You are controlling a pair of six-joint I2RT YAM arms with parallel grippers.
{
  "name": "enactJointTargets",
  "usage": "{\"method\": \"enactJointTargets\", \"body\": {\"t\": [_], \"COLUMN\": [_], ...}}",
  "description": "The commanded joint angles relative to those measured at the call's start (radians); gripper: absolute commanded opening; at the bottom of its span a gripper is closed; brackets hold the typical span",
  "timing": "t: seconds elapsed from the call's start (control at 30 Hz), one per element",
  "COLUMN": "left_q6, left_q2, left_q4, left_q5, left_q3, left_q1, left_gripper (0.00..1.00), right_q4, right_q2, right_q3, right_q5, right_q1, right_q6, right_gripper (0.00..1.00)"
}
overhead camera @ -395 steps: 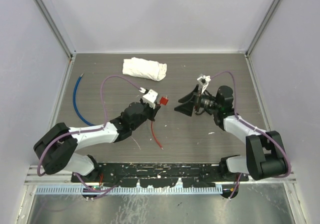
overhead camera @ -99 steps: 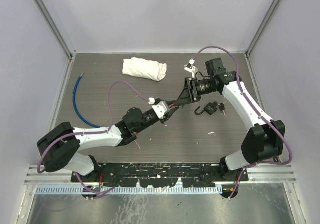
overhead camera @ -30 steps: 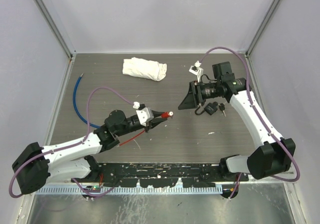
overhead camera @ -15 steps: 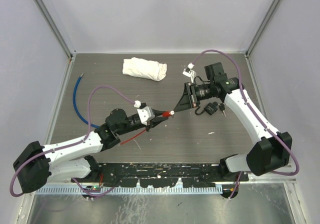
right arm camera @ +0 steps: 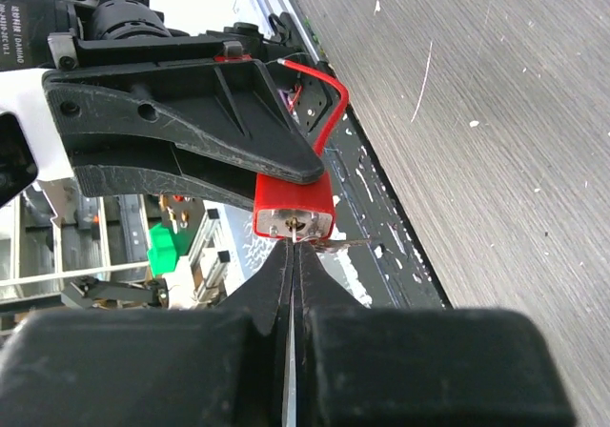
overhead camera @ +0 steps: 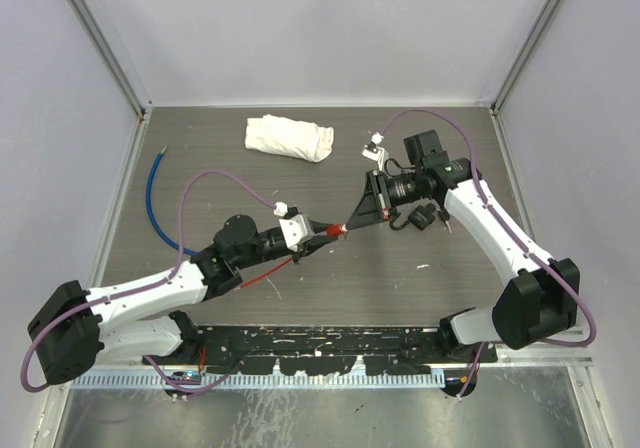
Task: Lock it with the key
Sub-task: Adjust the lock.
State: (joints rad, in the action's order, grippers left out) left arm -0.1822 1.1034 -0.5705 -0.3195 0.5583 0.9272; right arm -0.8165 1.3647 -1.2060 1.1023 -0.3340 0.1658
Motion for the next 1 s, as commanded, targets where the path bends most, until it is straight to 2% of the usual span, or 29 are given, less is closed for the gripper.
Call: {"method": "enactJointTargets", "body": {"t": [0.0,0.23,0.4,0.47,0.5,0.63,0.87,0.97], "left_q6": [-0.069,-0.189,-0.193,-0.194,-0.192,-0.206,-0.291,-0.325], "left_q2": [-0.01,-0.015,-0.009,-0.003,-0.001,0.0,-0.001,-0.007], "left_q4": [0.013,0.132,0.14,0.14,0.14,0.153,0.262,0.301], "left_q5": [0.001,0.051,0.048,0.045,0.045,0.044,0.059,0.073], "left_q3": [0.071,0.091,0.087,0.088,0.089,0.096,0.144,0.155], "left_q1": [-0.003,-0.004,-0.005,-0.005,-0.005,-0.004,-0.004,-0.005], "left_gripper": [0.0,0.0,0.0,0.0,0.0,0.0,0.0,0.0], "right_q4": [0.017,0.123,0.131,0.134,0.139,0.17,0.267,0.273], "right_q2": [0.023,0.051,0.05,0.05,0.049,0.048,0.061,0.069], "right_q3": [0.015,0.093,0.068,0.068,0.074,0.115,0.185,0.187], "right_q5": [0.041,0.161,0.17,0.174,0.177,0.18,0.234,0.242], "right_q1": [-0.004,0.015,0.015,0.019,0.019,0.024,0.024,0.025], "right_q6": [0.061,0.235,0.236,0.241,0.249,0.295,0.432,0.442], "right_gripper": [0.01,0.01,0.14,0.16,0.16,0.04,0.01,0.01]}}
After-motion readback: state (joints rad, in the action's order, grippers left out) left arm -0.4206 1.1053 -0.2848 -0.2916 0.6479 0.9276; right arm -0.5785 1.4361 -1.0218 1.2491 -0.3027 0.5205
